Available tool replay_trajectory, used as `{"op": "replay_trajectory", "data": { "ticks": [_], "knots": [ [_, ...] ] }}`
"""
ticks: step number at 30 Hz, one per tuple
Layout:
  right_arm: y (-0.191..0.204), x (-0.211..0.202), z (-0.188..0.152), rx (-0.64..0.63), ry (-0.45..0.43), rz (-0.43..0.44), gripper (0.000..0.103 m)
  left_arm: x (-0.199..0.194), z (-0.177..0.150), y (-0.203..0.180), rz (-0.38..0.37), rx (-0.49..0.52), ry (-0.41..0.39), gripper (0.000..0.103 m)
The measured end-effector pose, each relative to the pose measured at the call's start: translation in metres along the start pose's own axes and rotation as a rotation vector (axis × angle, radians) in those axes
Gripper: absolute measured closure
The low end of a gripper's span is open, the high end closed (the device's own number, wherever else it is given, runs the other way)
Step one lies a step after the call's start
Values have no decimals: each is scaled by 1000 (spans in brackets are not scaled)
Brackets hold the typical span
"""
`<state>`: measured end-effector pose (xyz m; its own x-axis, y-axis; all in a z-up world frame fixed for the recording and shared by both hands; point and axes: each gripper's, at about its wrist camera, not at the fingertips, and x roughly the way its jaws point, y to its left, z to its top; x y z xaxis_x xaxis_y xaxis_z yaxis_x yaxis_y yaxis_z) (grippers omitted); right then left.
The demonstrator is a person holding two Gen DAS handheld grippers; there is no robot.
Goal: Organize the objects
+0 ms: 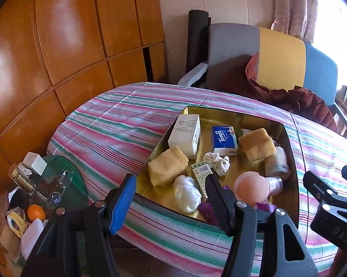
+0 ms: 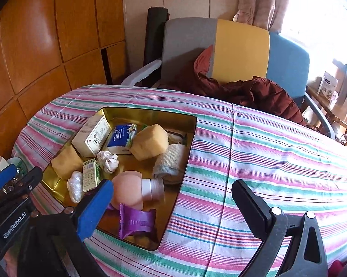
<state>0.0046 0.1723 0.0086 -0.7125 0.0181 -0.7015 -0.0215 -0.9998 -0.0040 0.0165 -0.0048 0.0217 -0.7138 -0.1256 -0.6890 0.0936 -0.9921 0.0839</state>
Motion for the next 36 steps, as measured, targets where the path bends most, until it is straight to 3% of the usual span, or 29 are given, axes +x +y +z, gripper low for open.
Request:
{"op": "replay_trajectory", "data": {
  "ticks": [14,29,36],
  "knots": [
    [4,2,2,11,-3,-46,0,-7,0,-5,-28,25,-23,40],
    [2,1,2,26,-16,-64,0,-11,-4,-13,-112,48,-12,40],
    [-1,3,1,30,-10,-70,0,-10,-3,-11,-86,35,-19,43]
  ]
}}
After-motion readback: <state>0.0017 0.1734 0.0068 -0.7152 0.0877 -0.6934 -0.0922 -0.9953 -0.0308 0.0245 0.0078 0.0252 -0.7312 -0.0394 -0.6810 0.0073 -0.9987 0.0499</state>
